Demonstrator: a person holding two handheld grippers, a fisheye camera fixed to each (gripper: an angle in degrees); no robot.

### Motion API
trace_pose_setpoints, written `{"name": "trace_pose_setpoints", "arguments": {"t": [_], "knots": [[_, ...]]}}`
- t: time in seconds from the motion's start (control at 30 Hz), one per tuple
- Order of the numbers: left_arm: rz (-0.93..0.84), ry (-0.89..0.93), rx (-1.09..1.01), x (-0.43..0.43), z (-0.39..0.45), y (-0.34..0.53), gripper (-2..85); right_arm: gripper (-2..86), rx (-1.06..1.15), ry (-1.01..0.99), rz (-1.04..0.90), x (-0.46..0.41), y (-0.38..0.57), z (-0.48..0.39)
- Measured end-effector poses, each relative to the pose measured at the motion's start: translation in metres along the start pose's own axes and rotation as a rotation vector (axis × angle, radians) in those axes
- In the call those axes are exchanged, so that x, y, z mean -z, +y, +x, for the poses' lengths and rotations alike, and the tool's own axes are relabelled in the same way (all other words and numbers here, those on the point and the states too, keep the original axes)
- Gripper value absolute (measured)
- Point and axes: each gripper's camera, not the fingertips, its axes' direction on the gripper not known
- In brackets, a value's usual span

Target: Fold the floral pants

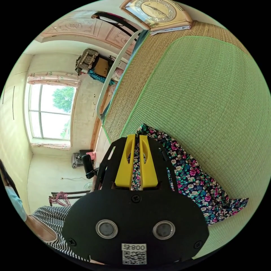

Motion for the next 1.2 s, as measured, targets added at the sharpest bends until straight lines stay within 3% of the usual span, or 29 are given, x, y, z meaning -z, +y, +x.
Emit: {"name": "trace_pose_setpoints", "arguments": {"t": [0.2, 0.37, 0.5, 0.7, 0.83, 0.9, 1.2], "knots": [[0.110, -0.021, -0.031, 0.018, 0.018, 0.003, 0.2, 1.0, 0.094, 0.055, 0.060, 0.020, 0.012, -0.037], [0.016, -0.074, -0.158, -0.004, 0.047, -0.016, 0.1, 0.2, 0.146, 0.216, -0.001, -0.006, 0.006, -0.062], [-0.083, -0.309, -0.206, -0.035, 0.058, -0.034, 0.1, 0.1, 0.213, 0.478, -0.190, -0.070, 0.000, -0.076], [-0.141, -0.363, -0.255, -0.058, 0.066, -0.037, 0.1, 0.1, 0.329, 0.559, -0.088, -0.079, 0.019, -0.098], [-0.107, -0.379, -0.250, -0.054, 0.084, -0.040, 0.1, 0.1, 0.271, 0.466, -0.146, -0.061, 0.019, -0.098], [-0.072, -0.351, -0.297, -0.051, 0.099, -0.042, 0.1, 0.1, 0.278, 0.410, -0.040, -0.022, 0.040, -0.101], [-0.141, -0.423, -0.409, -0.111, 0.125, -0.092, 0.1, 0.0, 0.010, 0.577, 0.078, 0.061, 0.122, -0.015]]}}
